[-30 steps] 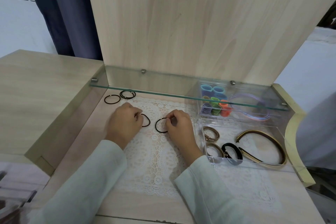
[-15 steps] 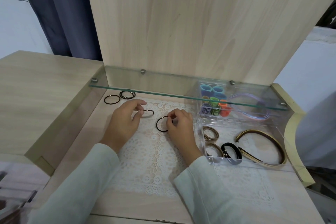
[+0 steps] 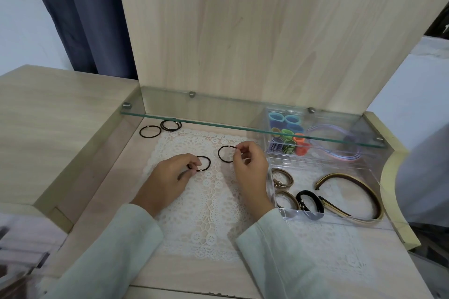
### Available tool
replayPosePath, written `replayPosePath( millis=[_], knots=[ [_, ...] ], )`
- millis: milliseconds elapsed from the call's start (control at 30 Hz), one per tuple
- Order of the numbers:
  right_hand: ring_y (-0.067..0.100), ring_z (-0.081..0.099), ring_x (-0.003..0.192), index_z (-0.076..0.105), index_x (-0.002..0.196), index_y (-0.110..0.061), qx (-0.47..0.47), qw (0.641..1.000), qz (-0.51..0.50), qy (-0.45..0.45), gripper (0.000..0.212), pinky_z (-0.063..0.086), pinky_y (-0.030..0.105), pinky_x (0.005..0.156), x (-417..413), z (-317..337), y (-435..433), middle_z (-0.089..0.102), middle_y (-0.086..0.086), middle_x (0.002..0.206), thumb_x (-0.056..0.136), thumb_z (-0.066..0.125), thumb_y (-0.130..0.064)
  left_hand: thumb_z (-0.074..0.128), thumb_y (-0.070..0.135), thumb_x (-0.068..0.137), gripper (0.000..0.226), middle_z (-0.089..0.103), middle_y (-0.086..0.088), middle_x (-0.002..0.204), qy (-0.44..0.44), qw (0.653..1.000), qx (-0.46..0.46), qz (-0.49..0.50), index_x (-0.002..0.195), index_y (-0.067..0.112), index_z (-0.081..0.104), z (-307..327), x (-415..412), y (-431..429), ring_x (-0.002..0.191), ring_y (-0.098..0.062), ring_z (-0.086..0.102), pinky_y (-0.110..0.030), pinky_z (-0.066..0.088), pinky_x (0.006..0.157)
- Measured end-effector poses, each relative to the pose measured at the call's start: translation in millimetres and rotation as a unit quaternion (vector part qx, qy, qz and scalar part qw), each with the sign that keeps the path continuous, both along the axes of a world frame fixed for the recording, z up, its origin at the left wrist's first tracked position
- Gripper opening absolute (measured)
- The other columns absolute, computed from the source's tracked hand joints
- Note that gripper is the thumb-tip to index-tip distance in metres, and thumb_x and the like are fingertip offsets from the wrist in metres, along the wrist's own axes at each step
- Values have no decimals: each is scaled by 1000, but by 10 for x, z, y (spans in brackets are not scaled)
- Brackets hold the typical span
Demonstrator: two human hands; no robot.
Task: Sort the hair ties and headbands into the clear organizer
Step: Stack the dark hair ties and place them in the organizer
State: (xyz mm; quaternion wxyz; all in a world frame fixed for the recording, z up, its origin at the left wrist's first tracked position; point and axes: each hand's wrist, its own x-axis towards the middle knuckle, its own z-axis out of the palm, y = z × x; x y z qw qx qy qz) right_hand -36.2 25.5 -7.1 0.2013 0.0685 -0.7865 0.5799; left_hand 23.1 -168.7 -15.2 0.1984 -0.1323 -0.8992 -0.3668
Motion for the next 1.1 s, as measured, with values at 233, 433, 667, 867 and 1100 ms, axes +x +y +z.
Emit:
replayPosePath(
  millis=[233,433,667,867,1100],
  knots=[
    [10,59,81,65,84,-11,36,995,78,45,14,50,25,72,35,2,-33,61,-3,86,82,62,3,67,5,88,26,67,17,94,-31,999,15,-9,103,26,67,-17,8,-15,94,-8,64,-32,48,95],
    [7,59,83,67,83,-9,101,979,152,91,13,50,20,74,77,-3,-43,63,-4,86,79,65,3,62,-9,85,28,66,5,93,22,994,81,71,100,14,69,40,36,11,94,-7,62,-11,44,84],
    [5,60,88,67,83,-10,168,957,206,111,13,50,21,81,93,-32,-59,64,-6,92,80,64,2,49,25,84,27,65,1,98,57,984,-8,167,98,12,68,-86,-22,-29,89,-19,65,-44,54,81],
    [7,61,89,69,85,-12,201,949,212,122,11,52,28,80,77,-56,-74,64,-6,95,82,66,-1,47,26,82,30,65,-2,99,23,980,-32,197,98,11,68,-106,-34,-41,87,-24,64,-48,52,80],
    [6,61,84,70,83,-11,201,948,213,125,12,52,27,77,78,-53,-76,64,-5,93,79,66,0,45,28,82,29,65,2,98,9,978,-56,200,95,15,68,-111,-31,-38,87,-21,64,-45,50,81]
  ],
)
